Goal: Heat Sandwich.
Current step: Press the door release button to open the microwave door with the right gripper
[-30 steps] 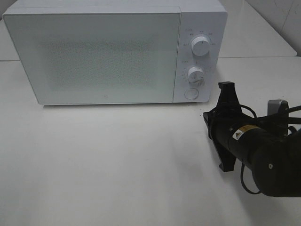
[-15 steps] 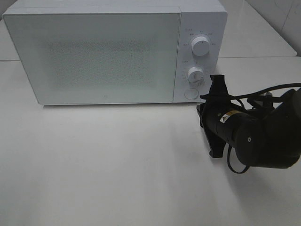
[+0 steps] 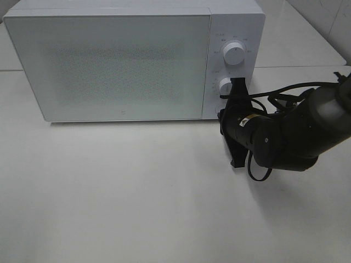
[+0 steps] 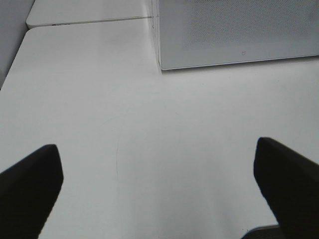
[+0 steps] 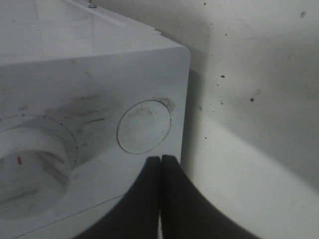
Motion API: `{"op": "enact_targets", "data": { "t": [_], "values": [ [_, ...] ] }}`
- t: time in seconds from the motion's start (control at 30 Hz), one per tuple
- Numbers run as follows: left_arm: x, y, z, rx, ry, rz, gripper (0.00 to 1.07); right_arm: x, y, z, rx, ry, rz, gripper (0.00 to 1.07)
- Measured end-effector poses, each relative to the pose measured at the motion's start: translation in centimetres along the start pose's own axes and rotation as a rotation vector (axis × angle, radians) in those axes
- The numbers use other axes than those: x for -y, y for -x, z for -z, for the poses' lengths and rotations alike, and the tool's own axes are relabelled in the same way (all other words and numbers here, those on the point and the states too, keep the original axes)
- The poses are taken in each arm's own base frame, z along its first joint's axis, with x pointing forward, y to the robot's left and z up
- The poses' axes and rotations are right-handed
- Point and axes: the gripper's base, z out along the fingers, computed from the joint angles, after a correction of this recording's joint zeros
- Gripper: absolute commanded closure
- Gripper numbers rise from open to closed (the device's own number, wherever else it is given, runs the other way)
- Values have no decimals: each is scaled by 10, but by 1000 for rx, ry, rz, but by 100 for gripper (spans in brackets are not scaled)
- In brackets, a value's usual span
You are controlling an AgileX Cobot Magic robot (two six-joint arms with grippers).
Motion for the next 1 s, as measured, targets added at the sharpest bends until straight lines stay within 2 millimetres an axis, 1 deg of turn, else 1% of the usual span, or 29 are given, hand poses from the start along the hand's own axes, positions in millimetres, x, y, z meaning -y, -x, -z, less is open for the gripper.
{"op": "enact_targets", "data": {
  "t": [0.07,0.2,0.3,0.4,0.5,1.0],
  "values": [
    [0,0,0,0,0,0,5,1,-2,-6,1,-1,-3,106],
    [0,0,0,0,0,0,5,1,-3,-10,7,-1,-6,106],
    [0,0,0,0,0,0,5,-2,-2,-15,14,8,1,106],
    [0,0,0,0,0,0,5,-7,4,-18,31,19,8,106],
    [0,0,0,0,0,0,5,-9,9,-20,47,24,1,106],
    [0,0,0,0,0,0,5,-12,9,-24,64,30,-23,106]
  ]
}}
